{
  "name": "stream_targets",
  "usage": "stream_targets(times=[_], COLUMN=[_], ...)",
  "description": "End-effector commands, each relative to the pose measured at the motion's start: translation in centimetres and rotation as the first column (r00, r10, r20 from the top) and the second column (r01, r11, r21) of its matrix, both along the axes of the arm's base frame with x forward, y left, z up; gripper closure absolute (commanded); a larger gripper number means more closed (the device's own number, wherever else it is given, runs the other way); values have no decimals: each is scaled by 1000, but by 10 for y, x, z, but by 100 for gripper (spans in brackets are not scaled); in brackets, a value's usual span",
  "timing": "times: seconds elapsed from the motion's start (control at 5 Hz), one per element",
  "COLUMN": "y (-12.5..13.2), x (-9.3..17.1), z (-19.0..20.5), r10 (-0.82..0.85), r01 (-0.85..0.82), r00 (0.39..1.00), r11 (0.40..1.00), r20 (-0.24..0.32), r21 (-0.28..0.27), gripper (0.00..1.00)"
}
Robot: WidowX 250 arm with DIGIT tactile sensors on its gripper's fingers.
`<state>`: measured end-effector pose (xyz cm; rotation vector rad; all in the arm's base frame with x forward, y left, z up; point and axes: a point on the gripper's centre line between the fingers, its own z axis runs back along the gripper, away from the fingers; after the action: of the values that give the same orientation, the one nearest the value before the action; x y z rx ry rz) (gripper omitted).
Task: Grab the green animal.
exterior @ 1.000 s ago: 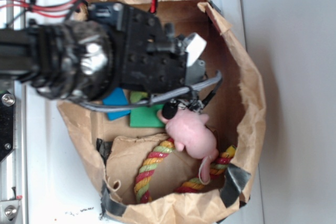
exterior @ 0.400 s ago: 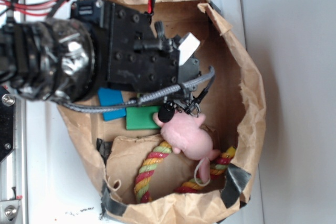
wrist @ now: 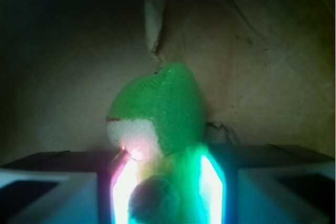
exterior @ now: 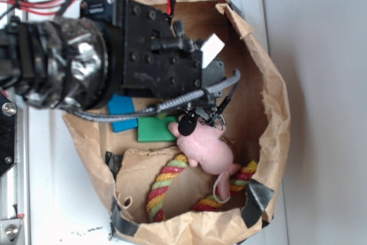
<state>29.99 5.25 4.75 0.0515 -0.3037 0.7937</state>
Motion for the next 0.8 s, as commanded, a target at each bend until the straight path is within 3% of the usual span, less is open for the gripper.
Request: stream_targets(times=[0.0, 0.2, 0.4, 0.6], y=[14, 15, 9, 0], x=[10, 12, 1, -10], z=[51, 68, 99, 116], r10=[-33, -122, -297, -396], r01=[32, 123, 300, 397], r00=[992, 986, 954, 918], r11=[999, 992, 951, 915], r20=[124, 109, 45, 37], r21=[5, -1, -70, -65], gripper=[100, 100, 100, 100])
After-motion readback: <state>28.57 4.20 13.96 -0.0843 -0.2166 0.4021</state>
